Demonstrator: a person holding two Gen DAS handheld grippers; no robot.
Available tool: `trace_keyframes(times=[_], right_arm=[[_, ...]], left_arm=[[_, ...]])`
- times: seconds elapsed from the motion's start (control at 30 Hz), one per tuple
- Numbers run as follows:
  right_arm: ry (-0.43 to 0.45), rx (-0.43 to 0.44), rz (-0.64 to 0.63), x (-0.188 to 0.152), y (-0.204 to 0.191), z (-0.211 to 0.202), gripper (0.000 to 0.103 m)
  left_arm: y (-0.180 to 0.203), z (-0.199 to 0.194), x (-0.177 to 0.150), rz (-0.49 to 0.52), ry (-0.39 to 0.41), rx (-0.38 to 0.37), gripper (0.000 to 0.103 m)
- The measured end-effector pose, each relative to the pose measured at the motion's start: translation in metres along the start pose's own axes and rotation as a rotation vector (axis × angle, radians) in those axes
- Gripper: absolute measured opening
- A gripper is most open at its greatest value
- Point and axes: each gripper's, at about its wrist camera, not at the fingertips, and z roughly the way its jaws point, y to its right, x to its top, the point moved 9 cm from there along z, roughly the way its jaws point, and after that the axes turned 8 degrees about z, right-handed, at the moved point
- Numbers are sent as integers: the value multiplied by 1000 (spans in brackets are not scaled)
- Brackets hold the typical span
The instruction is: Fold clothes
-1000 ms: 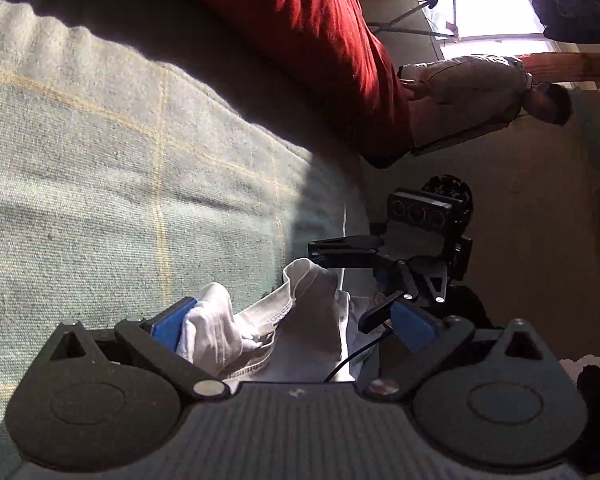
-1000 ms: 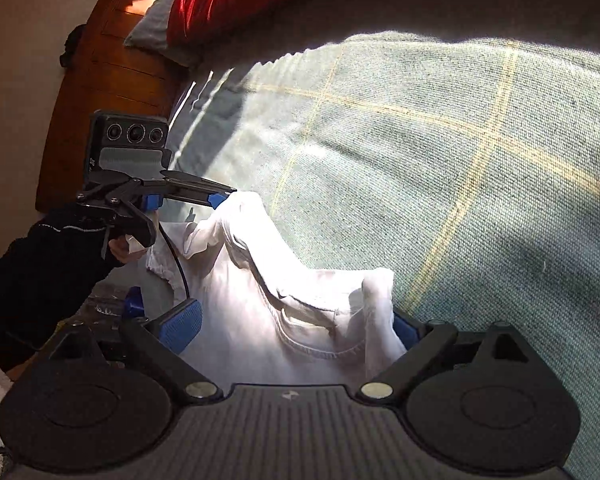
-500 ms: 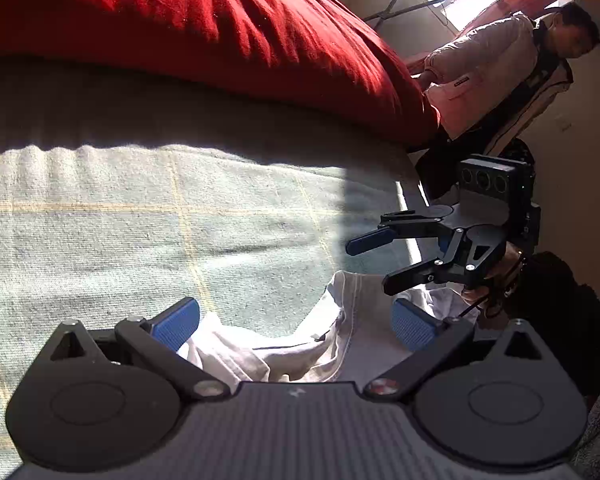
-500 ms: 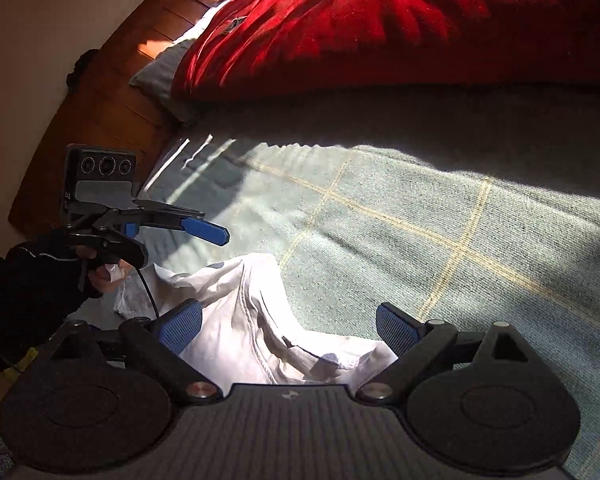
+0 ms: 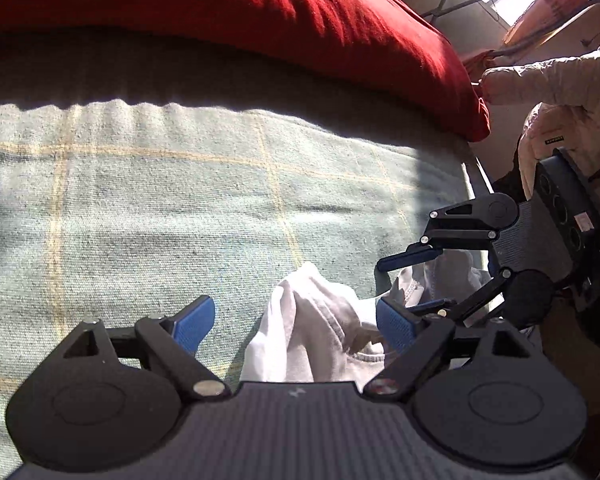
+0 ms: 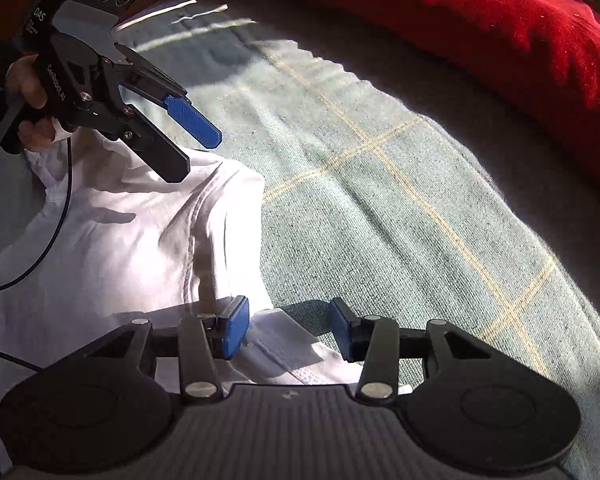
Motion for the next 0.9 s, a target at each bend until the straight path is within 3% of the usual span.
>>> trace_keyframes(times=[0.1,0.17,0.23,0.37,0.4,0.47,0.53,0.63,0.7,0.83,0.9], right_arm=[[-23,-88,-129,-9,-13,9,52],[-18,-165,-153,-6,-10,9,47],[-12,-243,-177,-3,-8,8,24],[0,-399,-224,4,-3,5,11],[3,-438,-236,6,-2,4,0],[13,-491,-234,9,1,0,0],[42,-447,-133,11,13,-12,3],[73,-364,3,12,24,-29,22],[46,-278,8,3,15,-26,24],[3,-151,-25,-9,2,-17,25],[-7,-94,-61,-9,-3,-12,33]], left_arm=[[4,0,-6,3,-7,3,87],[6,2,-9,10,-13,-2,87],[9,3,-13,25,-21,0,87],[16,-4,-15,35,-2,-11,87],[19,-8,-15,33,7,-16,87],[23,-12,-14,36,20,-21,87],[31,-17,-14,49,31,-35,87],[39,-17,-16,87,32,-33,88],[39,-13,-13,128,33,1,88],[18,5,-3,100,5,-4,87],[5,19,-3,99,-46,13,87]])
